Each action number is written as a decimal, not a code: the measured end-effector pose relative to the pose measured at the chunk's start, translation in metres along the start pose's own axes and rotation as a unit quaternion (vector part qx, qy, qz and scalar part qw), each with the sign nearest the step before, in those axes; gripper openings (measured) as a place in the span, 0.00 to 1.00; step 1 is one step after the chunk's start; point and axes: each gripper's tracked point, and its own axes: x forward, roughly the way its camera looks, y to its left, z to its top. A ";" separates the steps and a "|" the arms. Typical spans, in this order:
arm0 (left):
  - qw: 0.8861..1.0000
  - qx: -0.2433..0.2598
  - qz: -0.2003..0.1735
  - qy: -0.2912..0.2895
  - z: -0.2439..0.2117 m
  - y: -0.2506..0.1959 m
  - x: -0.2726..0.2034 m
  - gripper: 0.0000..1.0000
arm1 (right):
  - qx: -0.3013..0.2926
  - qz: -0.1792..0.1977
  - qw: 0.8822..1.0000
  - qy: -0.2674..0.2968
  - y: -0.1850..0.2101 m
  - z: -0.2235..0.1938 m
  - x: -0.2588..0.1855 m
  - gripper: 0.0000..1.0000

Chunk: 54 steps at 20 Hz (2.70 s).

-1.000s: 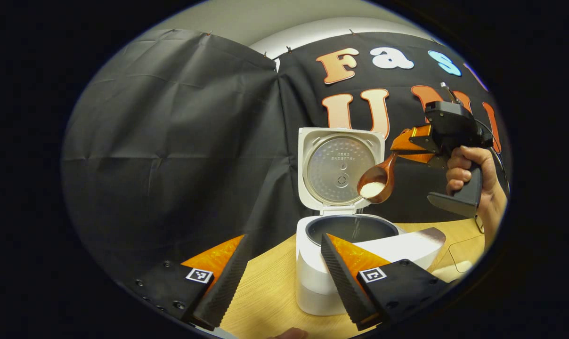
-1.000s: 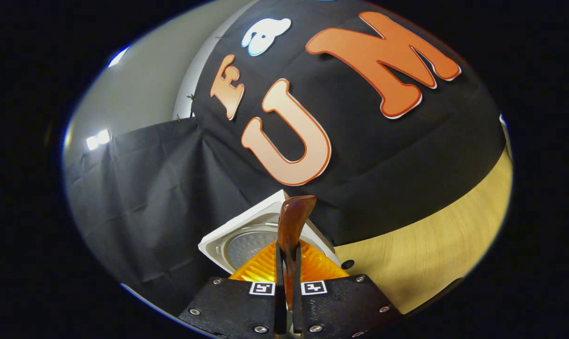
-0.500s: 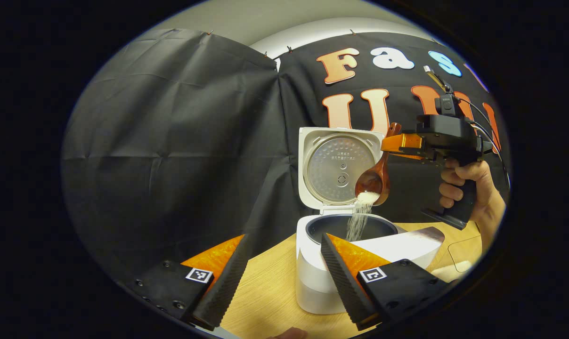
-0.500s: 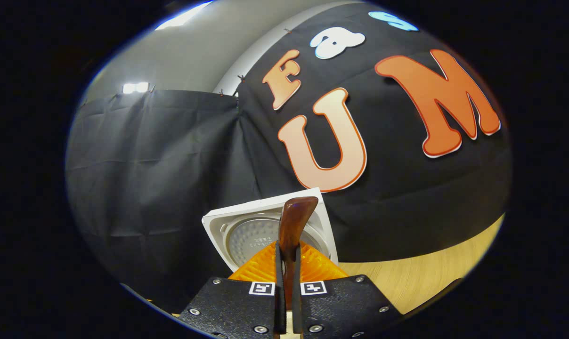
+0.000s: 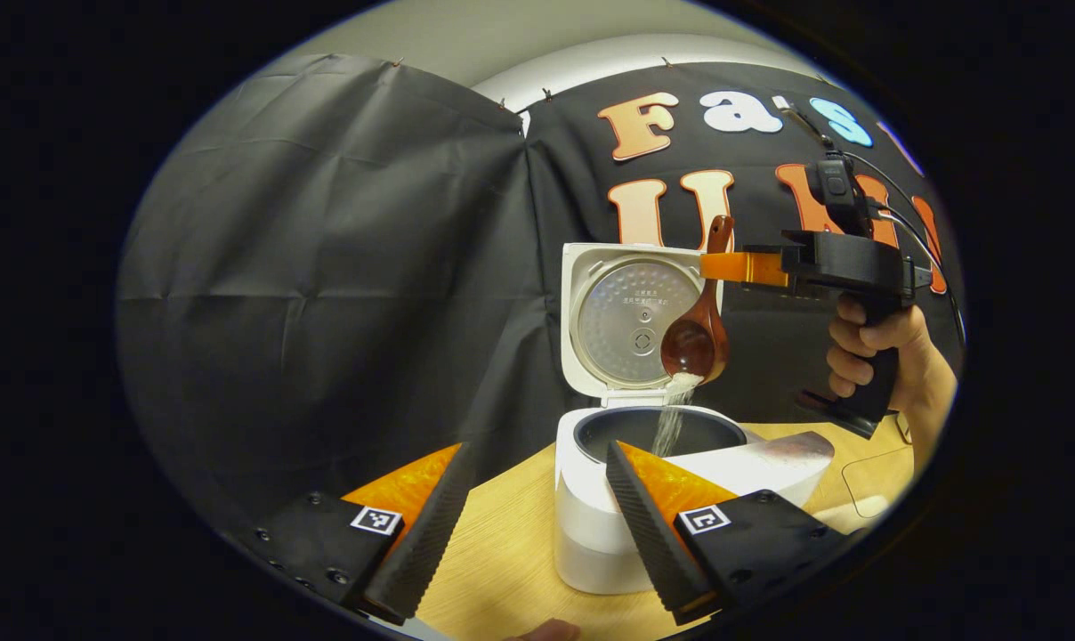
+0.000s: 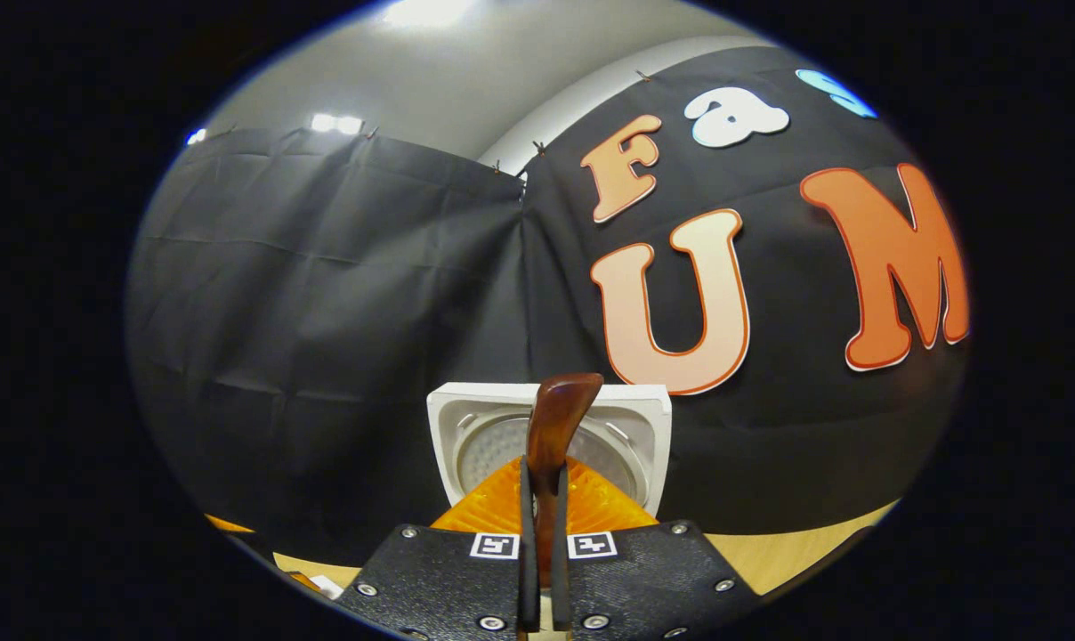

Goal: Close the left gripper, press the button to open the rice cooker; take a wooden spoon from the chopstick holder with the right hand, scoop a spoonful of rice and pour it into the rice cooker, then put the wooden spoon back into the chopstick holder.

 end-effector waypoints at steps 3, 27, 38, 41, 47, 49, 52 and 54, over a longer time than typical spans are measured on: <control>1.000 0.004 -0.002 -0.005 0.003 -0.003 -0.004 0.97 | -0.030 0.012 0.999 0.004 0.003 -0.001 0.001 0.06; 0.999 0.020 -0.020 -0.028 0.021 -0.022 -0.026 0.97 | -0.001 -0.016 1.000 -0.002 -0.046 0.034 -0.062 0.06; 0.998 0.017 -0.041 -0.032 0.026 -0.047 -0.022 0.97 | 0.047 -0.084 0.995 -0.008 -0.110 0.070 -0.149 0.06; 0.998 0.013 -0.052 -0.033 0.027 -0.059 -0.021 0.97 | 0.055 -0.118 0.991 -0.006 -0.136 0.071 -0.177 0.06; 0.998 0.010 -0.060 -0.035 0.030 -0.071 -0.017 0.97 | 0.052 -0.187 0.981 0.002 -0.189 0.067 -0.240 0.06; 0.997 0.011 -0.060 -0.037 0.032 -0.074 -0.014 0.97 | 0.048 -0.207 0.977 0.008 -0.203 0.064 -0.260 0.06; 0.997 0.014 -0.063 -0.037 0.033 -0.080 -0.012 0.97 | 0.047 -0.241 0.969 0.011 -0.224 0.065 -0.291 0.06; 0.997 0.014 -0.066 -0.036 0.033 -0.085 -0.011 0.97 | 0.045 -0.261 0.964 0.013 -0.236 0.065 -0.312 0.06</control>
